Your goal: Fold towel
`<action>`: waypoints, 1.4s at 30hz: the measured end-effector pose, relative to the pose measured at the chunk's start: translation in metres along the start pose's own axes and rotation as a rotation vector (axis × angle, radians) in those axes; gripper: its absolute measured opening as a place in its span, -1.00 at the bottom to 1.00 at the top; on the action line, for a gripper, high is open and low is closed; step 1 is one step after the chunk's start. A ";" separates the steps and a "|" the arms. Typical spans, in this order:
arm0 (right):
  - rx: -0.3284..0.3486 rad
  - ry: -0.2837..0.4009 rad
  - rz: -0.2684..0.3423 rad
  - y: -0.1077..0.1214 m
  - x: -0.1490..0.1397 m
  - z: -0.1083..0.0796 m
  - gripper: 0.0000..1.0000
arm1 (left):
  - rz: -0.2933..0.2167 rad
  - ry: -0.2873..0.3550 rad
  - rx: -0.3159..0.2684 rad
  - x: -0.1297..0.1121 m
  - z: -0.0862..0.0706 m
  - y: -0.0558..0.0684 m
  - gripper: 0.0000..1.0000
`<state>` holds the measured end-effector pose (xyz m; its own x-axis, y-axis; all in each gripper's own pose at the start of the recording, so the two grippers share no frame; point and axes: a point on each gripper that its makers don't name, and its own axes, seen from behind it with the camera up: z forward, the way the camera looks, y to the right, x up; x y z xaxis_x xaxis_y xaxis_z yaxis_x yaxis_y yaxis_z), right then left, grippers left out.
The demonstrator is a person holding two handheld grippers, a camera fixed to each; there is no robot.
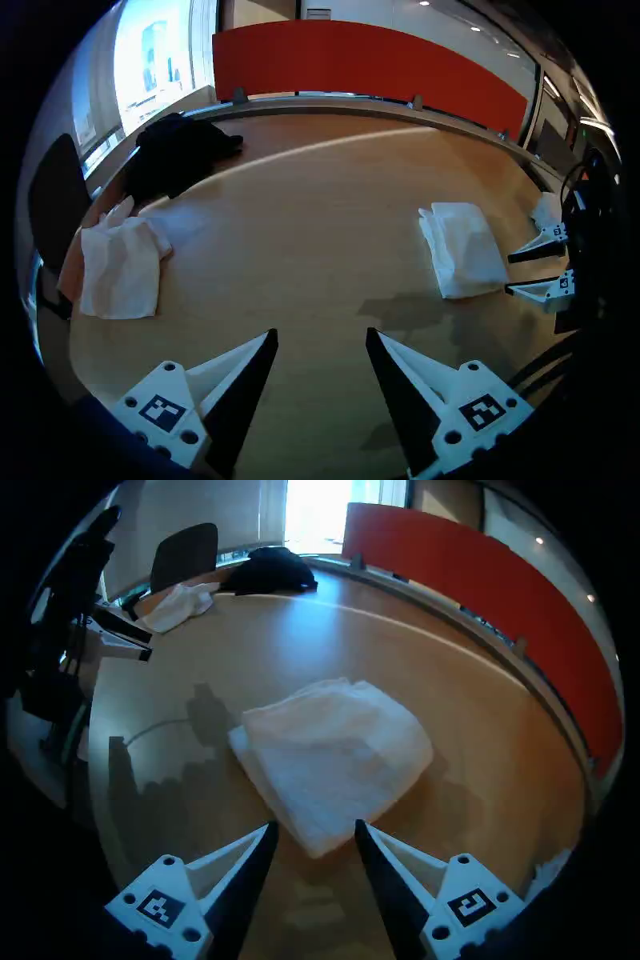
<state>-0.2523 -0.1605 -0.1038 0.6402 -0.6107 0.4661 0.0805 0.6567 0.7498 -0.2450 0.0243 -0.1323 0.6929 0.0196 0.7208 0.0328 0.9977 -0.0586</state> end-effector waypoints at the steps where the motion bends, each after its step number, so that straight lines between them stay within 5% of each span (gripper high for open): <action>1: -0.001 -0.003 0.003 0.001 -0.002 0.000 0.47 | 0.000 0.000 -0.001 0.000 0.000 0.000 0.62; 7: -0.007 -0.021 0.014 0.002 -0.013 0.001 0.43 | 0.003 0.001 -0.004 0.000 -0.001 0.003 0.62; 15: -0.018 -0.031 0.030 0.006 -0.019 0.004 -0.15 | 0.005 0.004 -0.006 0.000 -0.002 0.005 0.62; 25: -0.014 -0.041 0.032 0.004 -0.025 0.007 -0.59 | 0.008 0.004 -0.003 -0.002 -0.002 0.003 0.62; 35: -0.036 -0.026 0.027 0.009 -0.019 0.003 -0.61 | 0.012 0.010 -0.004 0.002 -0.001 0.002 0.62; 42: -0.066 0.035 0.020 0.025 0.015 -0.015 -0.62 | 0.015 0.014 -0.013 0.004 0.001 0.004 0.62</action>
<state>-0.2291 -0.1465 -0.0855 0.6681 -0.5824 0.4632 0.1171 0.6970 0.7074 -0.2426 0.0281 -0.1291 0.7032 0.0340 0.7102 0.0315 0.9964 -0.0789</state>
